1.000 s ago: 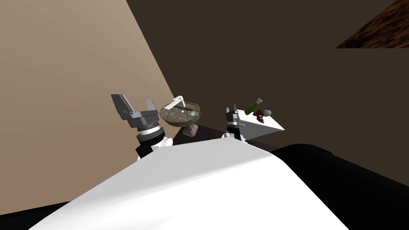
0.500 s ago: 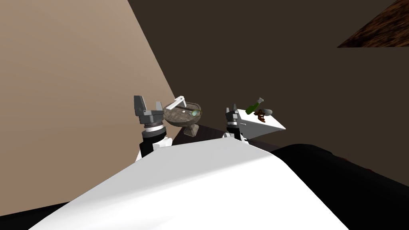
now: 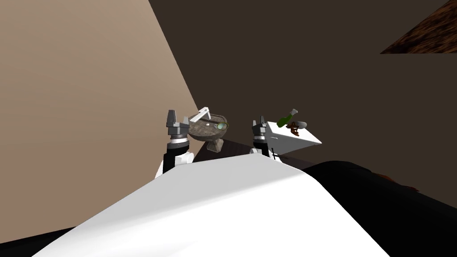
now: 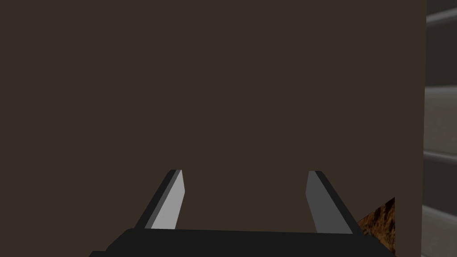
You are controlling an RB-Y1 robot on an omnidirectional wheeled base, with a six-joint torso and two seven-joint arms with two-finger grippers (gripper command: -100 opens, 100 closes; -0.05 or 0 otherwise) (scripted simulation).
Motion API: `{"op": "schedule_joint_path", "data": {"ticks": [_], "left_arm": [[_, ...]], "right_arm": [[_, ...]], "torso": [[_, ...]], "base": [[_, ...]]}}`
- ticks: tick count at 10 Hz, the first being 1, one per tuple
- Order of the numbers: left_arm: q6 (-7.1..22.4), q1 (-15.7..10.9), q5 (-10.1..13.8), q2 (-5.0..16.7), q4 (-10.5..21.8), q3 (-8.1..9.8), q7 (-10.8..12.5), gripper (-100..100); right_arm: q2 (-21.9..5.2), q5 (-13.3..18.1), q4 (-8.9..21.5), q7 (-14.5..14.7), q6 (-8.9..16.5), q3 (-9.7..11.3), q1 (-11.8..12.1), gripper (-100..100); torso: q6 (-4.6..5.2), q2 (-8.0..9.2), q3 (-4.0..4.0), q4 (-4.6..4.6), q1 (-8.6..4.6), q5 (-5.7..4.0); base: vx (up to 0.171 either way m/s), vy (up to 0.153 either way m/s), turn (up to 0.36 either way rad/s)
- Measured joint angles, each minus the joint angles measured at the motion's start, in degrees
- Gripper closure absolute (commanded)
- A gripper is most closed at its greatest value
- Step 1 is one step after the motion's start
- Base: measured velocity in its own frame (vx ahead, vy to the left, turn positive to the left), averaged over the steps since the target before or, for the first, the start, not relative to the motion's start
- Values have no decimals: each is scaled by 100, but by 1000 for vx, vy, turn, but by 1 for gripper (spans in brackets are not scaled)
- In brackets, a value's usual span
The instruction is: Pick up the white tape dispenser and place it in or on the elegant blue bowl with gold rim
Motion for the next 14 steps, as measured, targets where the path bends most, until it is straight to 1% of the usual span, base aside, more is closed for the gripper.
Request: {"op": "schedule_joint_path", "data": {"ticks": [2, 3, 4, 6, 8, 9, 10, 11, 12, 13, 14], "left_arm": [[329, -145, 34, 38, 158, 23, 105, -100], [470, -251, 42, 38, 315, 17, 163, -100], [598, -262, 42, 34, 328, 3, 191, -100], [952, -422, 33, -17, 470, -44, 247, -100], [1214, -501, 51, -7, 590, -44, 328, -100], [1379, -610, 69, 8, 716, -33, 395, -100], [1502, -601, 70, 7, 732, -51, 429, -100], [1674, -716, 72, 0, 823, -52, 464, -100], [1803, -736, 60, -23, 845, -77, 476, -100], [1917, -734, 77, 20, 906, -87, 523, -100], [2017, -797, 73, 8, 971, -94, 548, -100]], "right_arm": [[0, 0, 0, 0, 0, 0, 0, 0], [0, 0, 0, 0, 0, 0, 0, 0], [0, 0, 0, 0, 0, 0, 0, 0], [0, 0, 0, 0, 0, 0, 0, 0], [0, 0, 0, 0, 0, 0, 0, 0], [0, 0, 0, 0, 0, 0, 0, 0], [0, 0, 0, 0, 0, 0, 0, 0], [0, 0, 0, 0, 0, 0, 0, 0], [0, 0, 0, 0, 0, 0, 0, 0], [0, 0, 0, 0, 0, 0, 0, 0], [0, 0, 0, 0, 0, 0, 0, 0]], "torso": [[0, -9, -5, -2, 2, 0], [0, -9, -6, -2, 11, 2], [0, -5, -3, -1, 2, 1], [0, -9, -6, -2, 6, 1], [0, -8, -5, -2, -11, -2], [1, -11, -7, -3, -3, -1], [-1, -9, -6, -2, -7, -1], [1, -9, -5, -2, -7, -2], [0, -5, -3, -2, -14, -3], [0, -7, -4, -2, -12, -3], [0, -6, -4, -2, -18, -4]], "base": [[14, 109, -1], [3, 92, -9], [4, 86, 2], [15, 94, -10], [16, 73, -17], [16, 74, -17], [9, 75, -18], [3, 58, -19], [12, 62, -30], [6, 48, -20], [2, 50, -41]]}}
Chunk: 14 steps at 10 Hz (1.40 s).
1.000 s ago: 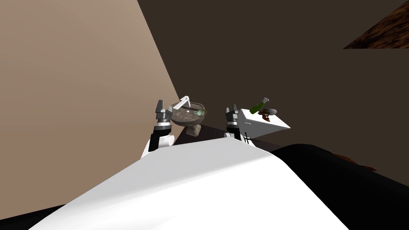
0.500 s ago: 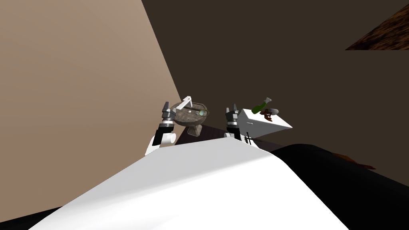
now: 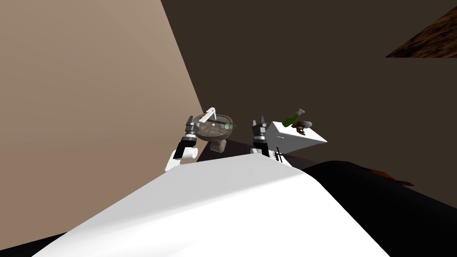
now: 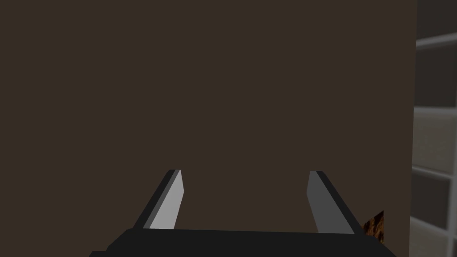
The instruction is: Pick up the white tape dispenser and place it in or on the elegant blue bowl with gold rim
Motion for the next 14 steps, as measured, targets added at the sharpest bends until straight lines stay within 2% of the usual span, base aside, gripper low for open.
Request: {"op": "schedule_joint_path", "data": {"ticks": [4, 10, 14], "left_arm": [[459, -209, -42, -43, 283, -93, 75, -100], [1297, -569, -104, -59, 686, -226, 205, -100], [1887, -881, -198, -78, 1163, -392, 285, -100]], "right_arm": [[0, 0, 0, 0, 0, 0, 0, 0], [0, 0, 0, 0, 0, 0, 0, 0], [0, 0, 0, 0, 0, 0, 0, 0]], "torso": [[-1, -3, -2, -1, -5, -1], [-1, -2, -1, -1, -12, -3], [0, -6, -4, -2, -16, -4]], "base": [[14, 39, -39], [13, 27, -57], [20, 18, -88]]}}
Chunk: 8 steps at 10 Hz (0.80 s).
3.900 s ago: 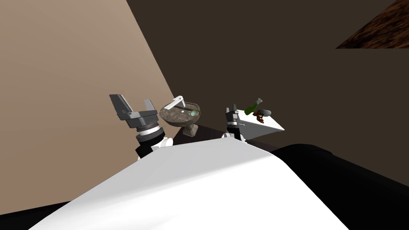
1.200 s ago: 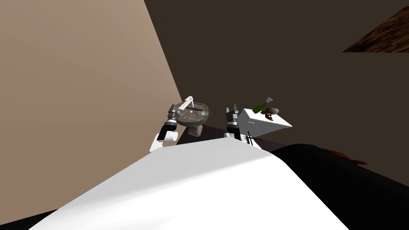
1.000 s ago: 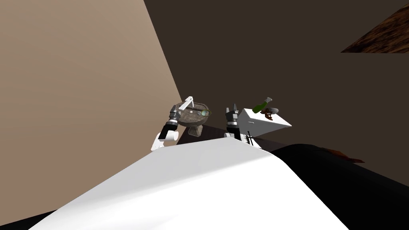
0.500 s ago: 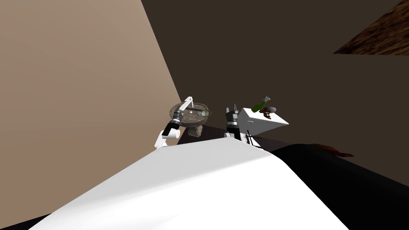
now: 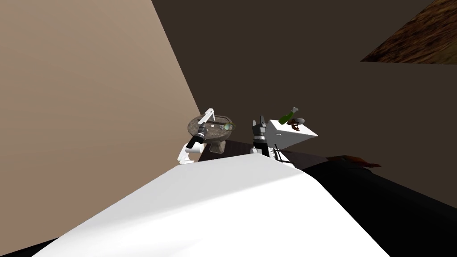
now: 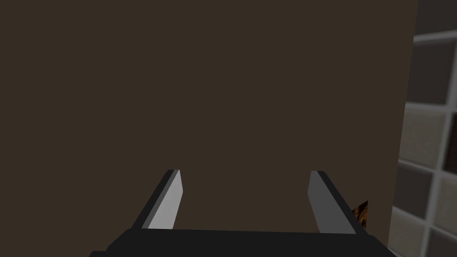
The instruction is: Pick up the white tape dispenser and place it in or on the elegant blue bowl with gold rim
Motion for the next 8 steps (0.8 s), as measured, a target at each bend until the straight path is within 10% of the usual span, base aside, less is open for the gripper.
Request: {"op": "schedule_joint_path", "data": {"ticks": [8], "left_arm": [[1146, -561, -158, -23, 627, -274, 123, -100]], "right_arm": [[0, 0, 0, 0, 0, 0, 1, 0]], "torso": [[-3, -1, 0, 0, -5, -2]], "base": [[21, 5, -88]]}}
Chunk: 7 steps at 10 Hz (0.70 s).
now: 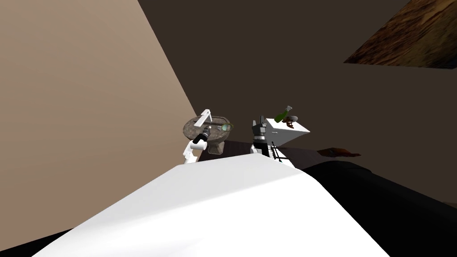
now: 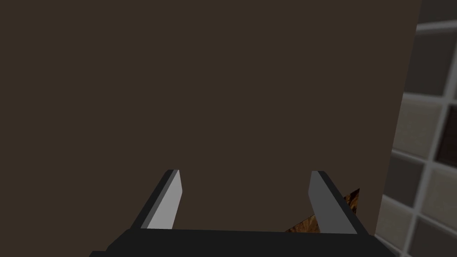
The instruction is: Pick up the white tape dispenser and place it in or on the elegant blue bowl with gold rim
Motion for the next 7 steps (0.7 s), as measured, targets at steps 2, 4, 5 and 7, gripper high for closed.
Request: {"op": "schedule_joint_path", "data": {"ticks": [2, 4, 5, 7], "left_arm": [[290, -144, -33, 9, 230, -100, 32, -100], [553, -287, -86, -35, 379, -161, 58, -100], [732, -369, -125, -69, 458, -212, 74, -100], [1074, -559, -185, -144, 683, -302, 111, -100]], "right_arm": [[0, 0, 0, 0, 0, 0, 0, 0], [0, 0, 0, 0, 0, 0, 0, 0], [0, 0, 0, 0, 0, 0, 0, 0], [0, 0, 0, 0, 0, 0, 0, 0]], "torso": [[2, -2, -1, 0, -1, 0], [1, 0, 0, 0, -1, 0], [1, -2, -1, 0, -2, 0], [1, -9, -5, -2, -1, 0]], "base": [[28, 2, -103], [28, 4, -105], [45, 2, -104], [56, 8, -100]]}}
